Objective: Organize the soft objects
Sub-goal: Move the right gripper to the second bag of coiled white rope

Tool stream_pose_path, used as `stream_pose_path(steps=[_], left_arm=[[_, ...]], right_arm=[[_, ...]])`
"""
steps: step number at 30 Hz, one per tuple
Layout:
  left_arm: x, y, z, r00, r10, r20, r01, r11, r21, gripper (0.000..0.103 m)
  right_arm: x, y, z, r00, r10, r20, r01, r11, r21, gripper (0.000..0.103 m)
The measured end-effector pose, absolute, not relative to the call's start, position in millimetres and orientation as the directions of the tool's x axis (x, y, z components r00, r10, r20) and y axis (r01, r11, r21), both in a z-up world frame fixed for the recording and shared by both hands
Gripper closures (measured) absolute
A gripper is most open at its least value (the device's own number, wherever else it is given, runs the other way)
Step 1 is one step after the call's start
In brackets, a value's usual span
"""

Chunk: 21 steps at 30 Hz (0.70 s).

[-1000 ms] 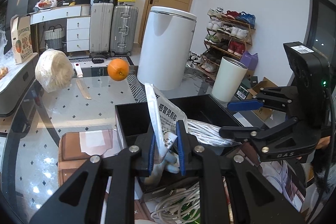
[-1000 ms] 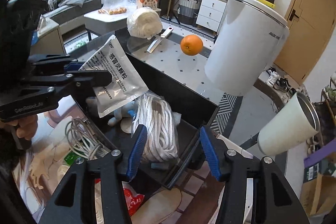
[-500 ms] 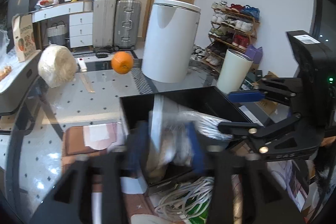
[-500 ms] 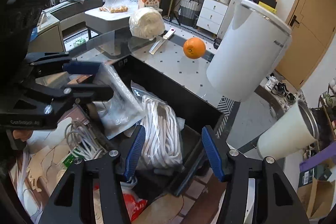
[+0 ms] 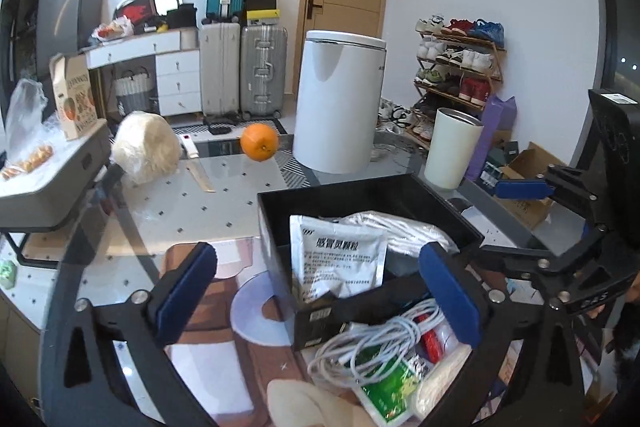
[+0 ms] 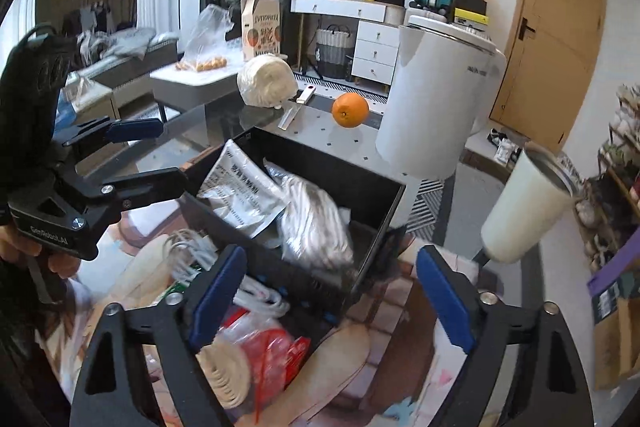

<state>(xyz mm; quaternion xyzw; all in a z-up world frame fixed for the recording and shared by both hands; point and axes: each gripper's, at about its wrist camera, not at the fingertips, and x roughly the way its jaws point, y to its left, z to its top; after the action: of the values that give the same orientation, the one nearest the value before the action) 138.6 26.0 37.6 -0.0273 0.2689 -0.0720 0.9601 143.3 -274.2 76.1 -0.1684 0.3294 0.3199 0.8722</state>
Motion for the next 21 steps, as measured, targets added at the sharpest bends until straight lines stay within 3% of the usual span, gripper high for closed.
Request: stream_pose_path(steps=[5, 10, 21], left_arm=[[119, 24, 36, 0.848, -0.140, -0.511, 0.108, 0.990, -0.093, 0.000], [97, 25, 34, 0.849, -0.138, -0.511, 0.090, 0.989, -0.117, 0.000], [68, 17, 22, 0.844, -0.109, -0.525, 0.063, 0.992, -0.106, 0.000]], right_arm=[[124, -290, 74, 0.571, 0.479, -0.667, -0.646, 0.763, -0.006, 0.002], [102, -300, 73, 0.565, 0.511, -0.648, -0.640, 0.767, 0.047, 0.001], [77, -307, 60, 0.546, 0.487, -0.681, -0.662, 0.750, 0.005, 0.001]])
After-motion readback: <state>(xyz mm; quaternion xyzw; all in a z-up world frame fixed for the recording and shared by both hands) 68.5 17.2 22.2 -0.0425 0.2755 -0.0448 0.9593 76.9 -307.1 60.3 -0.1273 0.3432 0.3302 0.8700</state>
